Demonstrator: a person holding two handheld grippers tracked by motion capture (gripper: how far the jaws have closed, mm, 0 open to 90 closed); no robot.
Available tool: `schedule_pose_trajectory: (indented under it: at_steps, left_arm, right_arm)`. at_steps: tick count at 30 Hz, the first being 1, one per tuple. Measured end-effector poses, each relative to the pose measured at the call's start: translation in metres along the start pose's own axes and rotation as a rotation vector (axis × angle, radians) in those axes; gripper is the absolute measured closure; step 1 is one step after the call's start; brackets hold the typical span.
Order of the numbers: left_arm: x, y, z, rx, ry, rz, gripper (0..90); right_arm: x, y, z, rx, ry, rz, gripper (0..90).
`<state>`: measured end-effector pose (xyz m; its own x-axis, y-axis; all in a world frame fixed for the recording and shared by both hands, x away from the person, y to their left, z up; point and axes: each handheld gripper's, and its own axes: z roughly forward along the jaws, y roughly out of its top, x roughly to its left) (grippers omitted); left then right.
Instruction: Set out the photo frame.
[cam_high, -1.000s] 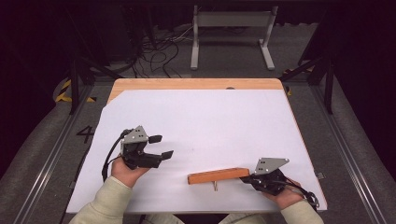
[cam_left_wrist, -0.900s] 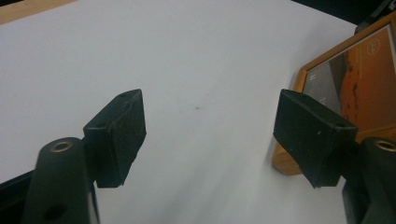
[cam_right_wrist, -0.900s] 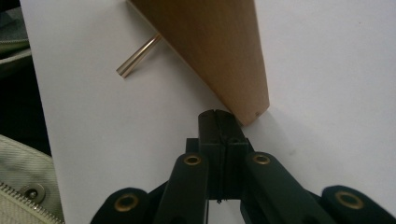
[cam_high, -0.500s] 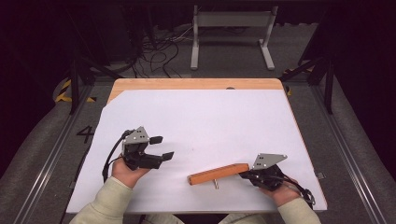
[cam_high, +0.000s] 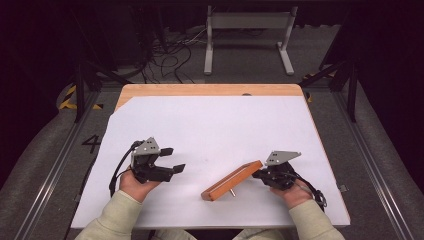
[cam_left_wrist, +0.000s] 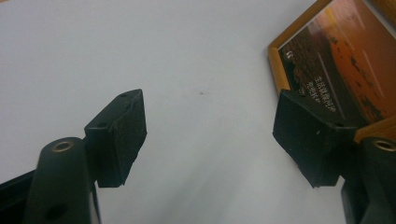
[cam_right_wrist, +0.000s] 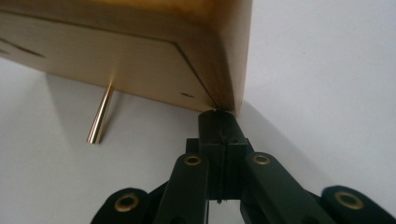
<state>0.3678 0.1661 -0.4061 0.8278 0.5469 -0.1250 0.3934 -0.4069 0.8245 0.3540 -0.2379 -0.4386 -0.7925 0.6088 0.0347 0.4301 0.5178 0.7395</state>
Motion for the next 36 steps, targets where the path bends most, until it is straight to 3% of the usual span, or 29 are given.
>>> schedule_pose_trajectory:
  at_steps: [13, 22, 36]
  left_arm:
    - [0.001, -0.008, -0.006, 0.010, 0.020, -0.015, 26.6]
    - [0.000, -0.010, -0.003, 0.051, -0.004, -0.019, 40.1]
    - [-0.005, -0.011, 0.005, 0.115, -0.057, -0.012, 57.3]
  right_arm:
    - [-0.012, 0.022, 0.023, -0.011, 0.008, 0.025, 90.0]
    - [-0.016, 0.036, 0.038, -0.024, 0.007, 0.034, 90.0]
    - [-0.011, 0.059, 0.063, -0.032, 0.020, 0.020, 90.0]
